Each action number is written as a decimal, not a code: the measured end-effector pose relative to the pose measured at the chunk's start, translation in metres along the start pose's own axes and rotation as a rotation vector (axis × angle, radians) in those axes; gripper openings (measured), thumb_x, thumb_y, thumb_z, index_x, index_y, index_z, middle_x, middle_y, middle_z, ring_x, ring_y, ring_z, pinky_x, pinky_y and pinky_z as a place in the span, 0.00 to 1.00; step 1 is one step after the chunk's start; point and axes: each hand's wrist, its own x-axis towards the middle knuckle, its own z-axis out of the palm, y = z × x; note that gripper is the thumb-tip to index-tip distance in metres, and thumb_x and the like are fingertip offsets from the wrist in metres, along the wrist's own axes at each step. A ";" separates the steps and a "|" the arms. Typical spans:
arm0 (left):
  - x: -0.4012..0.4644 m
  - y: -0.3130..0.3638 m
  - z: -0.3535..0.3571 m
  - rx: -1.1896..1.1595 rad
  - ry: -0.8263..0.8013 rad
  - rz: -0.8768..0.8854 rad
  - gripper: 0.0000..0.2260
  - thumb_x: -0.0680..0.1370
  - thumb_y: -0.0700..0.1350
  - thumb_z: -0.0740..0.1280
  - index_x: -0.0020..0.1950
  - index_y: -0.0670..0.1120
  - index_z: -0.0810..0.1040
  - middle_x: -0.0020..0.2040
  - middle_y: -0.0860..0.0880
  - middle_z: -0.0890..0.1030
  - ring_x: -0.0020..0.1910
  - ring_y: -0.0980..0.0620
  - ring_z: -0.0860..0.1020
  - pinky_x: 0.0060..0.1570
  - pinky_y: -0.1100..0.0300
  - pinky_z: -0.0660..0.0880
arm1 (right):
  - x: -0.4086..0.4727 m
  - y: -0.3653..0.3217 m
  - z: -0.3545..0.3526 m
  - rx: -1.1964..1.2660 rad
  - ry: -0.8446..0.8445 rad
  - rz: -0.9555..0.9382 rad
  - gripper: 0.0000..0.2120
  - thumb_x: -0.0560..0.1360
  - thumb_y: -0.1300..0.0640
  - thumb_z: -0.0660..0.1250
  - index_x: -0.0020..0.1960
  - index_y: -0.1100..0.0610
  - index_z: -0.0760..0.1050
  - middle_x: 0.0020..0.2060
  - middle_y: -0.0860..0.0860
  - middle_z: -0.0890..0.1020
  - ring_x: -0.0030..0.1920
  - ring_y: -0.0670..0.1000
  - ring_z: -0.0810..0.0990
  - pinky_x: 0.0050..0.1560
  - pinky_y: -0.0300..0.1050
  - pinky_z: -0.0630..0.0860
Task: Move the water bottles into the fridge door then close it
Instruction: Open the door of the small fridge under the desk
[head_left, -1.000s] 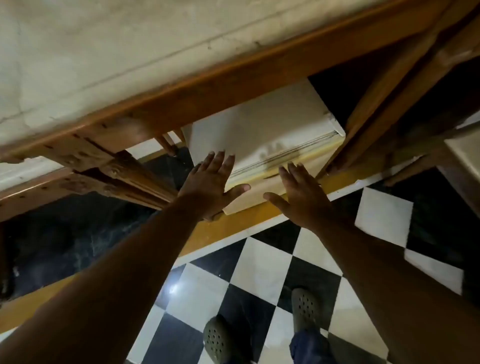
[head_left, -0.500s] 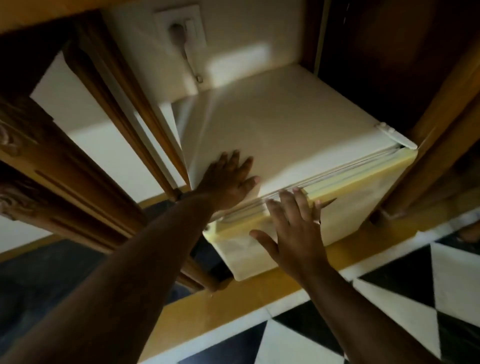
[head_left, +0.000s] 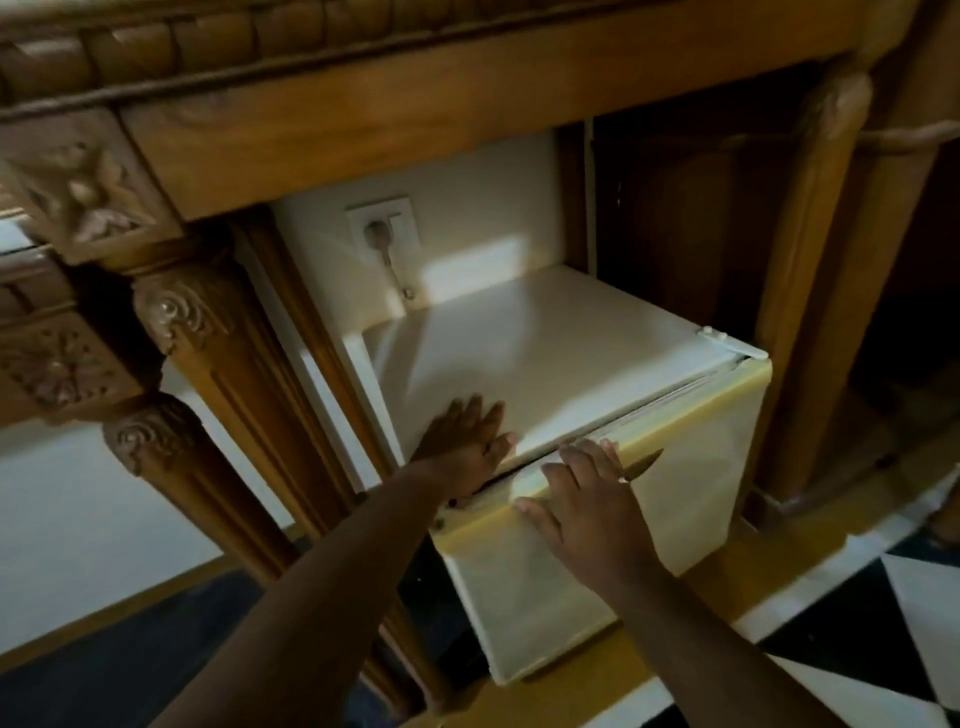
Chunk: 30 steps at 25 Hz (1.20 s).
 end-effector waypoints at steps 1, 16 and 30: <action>0.003 -0.007 -0.004 -0.007 0.001 -0.003 0.29 0.80 0.63 0.44 0.80 0.55 0.47 0.81 0.47 0.45 0.79 0.44 0.43 0.75 0.48 0.43 | 0.000 0.000 0.000 0.031 0.021 -0.003 0.28 0.79 0.35 0.53 0.55 0.58 0.78 0.57 0.57 0.80 0.65 0.59 0.74 0.75 0.58 0.60; 0.021 0.041 0.008 -0.054 0.139 0.157 0.31 0.78 0.66 0.41 0.79 0.57 0.49 0.81 0.50 0.46 0.79 0.48 0.43 0.75 0.49 0.43 | -0.042 0.042 -0.083 -0.220 -0.535 0.468 0.50 0.71 0.30 0.56 0.79 0.58 0.40 0.80 0.56 0.40 0.79 0.56 0.36 0.78 0.60 0.46; 0.076 0.101 0.002 0.108 0.203 0.523 0.26 0.82 0.56 0.49 0.80 0.52 0.53 0.80 0.46 0.55 0.79 0.44 0.52 0.75 0.48 0.53 | -0.090 0.160 -0.115 -0.643 -0.319 0.520 0.47 0.72 0.31 0.61 0.79 0.57 0.48 0.80 0.55 0.51 0.79 0.60 0.48 0.71 0.64 0.62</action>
